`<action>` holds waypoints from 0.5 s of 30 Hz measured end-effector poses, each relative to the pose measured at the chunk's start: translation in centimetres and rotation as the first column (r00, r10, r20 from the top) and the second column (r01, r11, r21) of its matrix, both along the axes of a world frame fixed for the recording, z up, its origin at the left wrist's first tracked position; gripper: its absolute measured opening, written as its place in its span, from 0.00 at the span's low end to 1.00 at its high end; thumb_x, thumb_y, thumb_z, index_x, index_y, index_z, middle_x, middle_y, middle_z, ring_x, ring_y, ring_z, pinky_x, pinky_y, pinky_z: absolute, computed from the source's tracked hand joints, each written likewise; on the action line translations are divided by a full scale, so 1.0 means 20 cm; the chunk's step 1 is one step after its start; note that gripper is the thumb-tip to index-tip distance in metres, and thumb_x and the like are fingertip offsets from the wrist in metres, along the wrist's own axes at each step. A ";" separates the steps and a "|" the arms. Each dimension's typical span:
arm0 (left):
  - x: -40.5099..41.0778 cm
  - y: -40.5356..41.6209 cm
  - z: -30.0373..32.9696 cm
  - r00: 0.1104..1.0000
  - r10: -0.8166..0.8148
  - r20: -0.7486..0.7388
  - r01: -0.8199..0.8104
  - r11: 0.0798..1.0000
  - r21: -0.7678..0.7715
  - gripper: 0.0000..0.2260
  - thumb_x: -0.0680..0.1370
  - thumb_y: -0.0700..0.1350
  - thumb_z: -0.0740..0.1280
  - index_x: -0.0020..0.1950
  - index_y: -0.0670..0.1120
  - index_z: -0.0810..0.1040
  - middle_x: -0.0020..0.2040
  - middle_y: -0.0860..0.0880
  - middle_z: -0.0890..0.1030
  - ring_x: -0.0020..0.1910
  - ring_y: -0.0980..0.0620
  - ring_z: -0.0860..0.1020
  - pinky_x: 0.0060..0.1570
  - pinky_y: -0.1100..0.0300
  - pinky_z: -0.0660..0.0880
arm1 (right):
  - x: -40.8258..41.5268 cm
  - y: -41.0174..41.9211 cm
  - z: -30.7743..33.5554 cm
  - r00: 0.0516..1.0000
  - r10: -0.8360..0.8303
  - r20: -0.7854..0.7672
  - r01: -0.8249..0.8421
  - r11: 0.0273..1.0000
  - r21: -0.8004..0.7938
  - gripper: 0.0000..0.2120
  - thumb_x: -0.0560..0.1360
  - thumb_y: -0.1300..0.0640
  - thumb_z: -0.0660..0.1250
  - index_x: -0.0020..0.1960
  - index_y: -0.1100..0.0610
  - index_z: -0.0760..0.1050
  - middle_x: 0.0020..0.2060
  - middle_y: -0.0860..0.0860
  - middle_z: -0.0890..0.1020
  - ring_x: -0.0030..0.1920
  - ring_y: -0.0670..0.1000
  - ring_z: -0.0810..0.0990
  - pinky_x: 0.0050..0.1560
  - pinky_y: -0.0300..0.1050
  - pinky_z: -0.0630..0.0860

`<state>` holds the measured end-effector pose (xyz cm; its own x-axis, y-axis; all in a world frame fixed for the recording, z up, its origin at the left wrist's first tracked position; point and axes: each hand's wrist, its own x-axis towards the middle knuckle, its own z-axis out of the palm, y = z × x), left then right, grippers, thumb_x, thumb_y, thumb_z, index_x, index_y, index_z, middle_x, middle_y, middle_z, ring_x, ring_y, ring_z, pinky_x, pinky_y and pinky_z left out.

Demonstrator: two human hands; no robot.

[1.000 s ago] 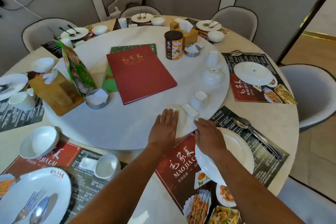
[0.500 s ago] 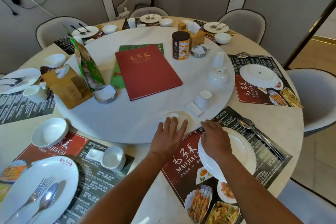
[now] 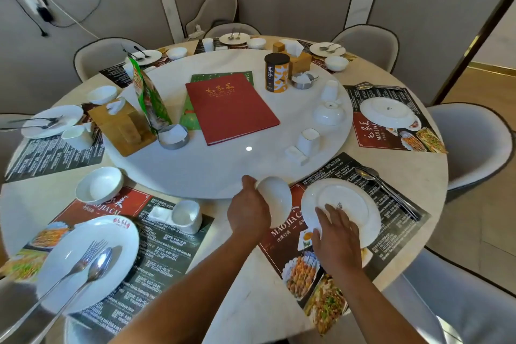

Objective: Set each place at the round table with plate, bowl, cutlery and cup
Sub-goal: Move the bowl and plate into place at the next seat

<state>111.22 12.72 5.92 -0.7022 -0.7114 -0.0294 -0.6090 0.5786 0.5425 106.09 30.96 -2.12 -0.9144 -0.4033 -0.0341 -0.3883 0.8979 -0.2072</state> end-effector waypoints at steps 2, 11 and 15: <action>0.01 0.02 -0.02 0.993 0.121 0.013 -0.120 0.951 0.284 0.15 0.81 0.41 0.63 0.68 0.47 0.67 0.56 0.43 0.81 0.54 0.41 0.80 0.52 0.48 0.80 | 0.04 0.04 -0.01 1.000 0.003 0.024 -0.004 1.000 0.029 0.27 0.80 0.47 0.62 0.78 0.49 0.63 0.78 0.52 0.64 0.78 0.56 0.59 0.74 0.59 0.62; 0.00 0.04 -0.21 0.931 0.364 0.042 -0.273 0.613 0.742 0.17 0.81 0.39 0.60 0.71 0.45 0.69 0.62 0.42 0.75 0.60 0.37 0.76 0.42 0.41 0.84 | 0.04 0.11 0.04 0.991 0.031 0.127 -0.036 0.998 0.042 0.34 0.80 0.43 0.60 0.81 0.49 0.50 0.81 0.48 0.53 0.80 0.53 0.51 0.78 0.52 0.56; -0.02 0.05 -0.24 0.932 0.358 0.057 -0.279 0.607 0.744 0.18 0.81 0.39 0.61 0.72 0.44 0.69 0.64 0.40 0.75 0.60 0.36 0.76 0.39 0.43 0.84 | 0.03 0.12 0.06 0.987 0.048 0.153 -0.058 0.997 0.058 0.35 0.80 0.43 0.60 0.82 0.49 0.49 0.81 0.48 0.52 0.80 0.53 0.50 0.78 0.51 0.56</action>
